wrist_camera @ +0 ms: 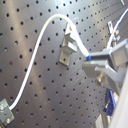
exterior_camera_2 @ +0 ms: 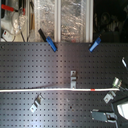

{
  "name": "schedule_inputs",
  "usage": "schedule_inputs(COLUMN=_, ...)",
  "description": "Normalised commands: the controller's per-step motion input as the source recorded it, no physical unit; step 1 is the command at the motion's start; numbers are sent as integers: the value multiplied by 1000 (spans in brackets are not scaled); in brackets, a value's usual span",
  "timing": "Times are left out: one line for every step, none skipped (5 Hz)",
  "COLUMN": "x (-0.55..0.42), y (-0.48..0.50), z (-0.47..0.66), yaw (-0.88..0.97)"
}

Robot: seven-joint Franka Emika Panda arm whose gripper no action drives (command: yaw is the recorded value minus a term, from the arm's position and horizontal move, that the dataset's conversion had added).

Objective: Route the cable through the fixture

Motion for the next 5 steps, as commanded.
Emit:
schedule_inputs(x=96, y=46, z=4, yaw=0)
schedule_inputs(x=60, y=19, z=2, yaw=0)
schedule_inputs(x=-3, y=-2, z=131, yaw=-805)
schedule_inputs(x=20, y=-54, z=94, yaw=-963)
schedule_inputs(x=30, y=16, z=0, yaw=0)
